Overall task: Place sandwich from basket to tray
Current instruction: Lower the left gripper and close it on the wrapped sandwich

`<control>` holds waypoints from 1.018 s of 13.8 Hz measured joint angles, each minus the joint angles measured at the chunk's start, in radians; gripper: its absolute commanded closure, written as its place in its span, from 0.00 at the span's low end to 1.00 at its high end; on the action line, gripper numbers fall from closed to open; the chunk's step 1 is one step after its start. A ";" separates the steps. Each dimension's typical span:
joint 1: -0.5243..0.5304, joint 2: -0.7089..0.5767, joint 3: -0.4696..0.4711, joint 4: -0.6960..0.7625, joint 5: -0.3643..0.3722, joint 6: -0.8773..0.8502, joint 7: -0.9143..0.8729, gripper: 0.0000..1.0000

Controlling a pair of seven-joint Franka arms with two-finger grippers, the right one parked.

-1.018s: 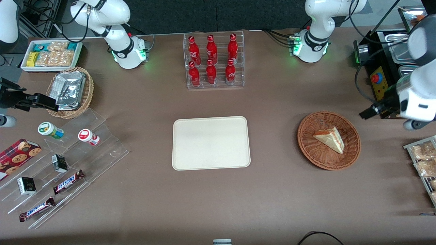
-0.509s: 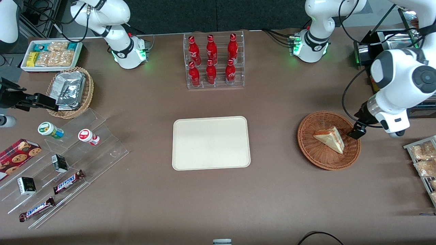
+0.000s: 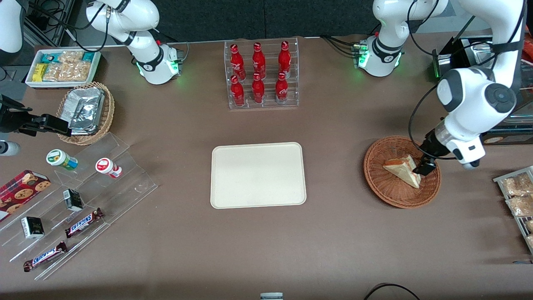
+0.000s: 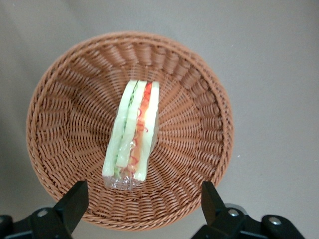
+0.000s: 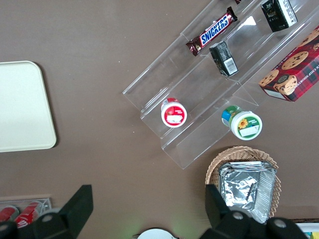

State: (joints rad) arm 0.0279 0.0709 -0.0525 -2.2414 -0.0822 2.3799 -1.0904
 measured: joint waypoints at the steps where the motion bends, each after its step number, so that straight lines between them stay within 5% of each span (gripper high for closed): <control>1: -0.004 0.011 -0.001 -0.004 0.000 0.004 0.000 0.00; 13: -0.011 0.111 0.003 -0.032 0.020 0.081 0.000 0.01; 14: -0.011 0.118 0.003 -0.032 0.025 0.083 0.000 0.09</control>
State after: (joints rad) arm 0.0172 0.1892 -0.0498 -2.2737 -0.0576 2.4633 -1.0904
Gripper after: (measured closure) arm 0.000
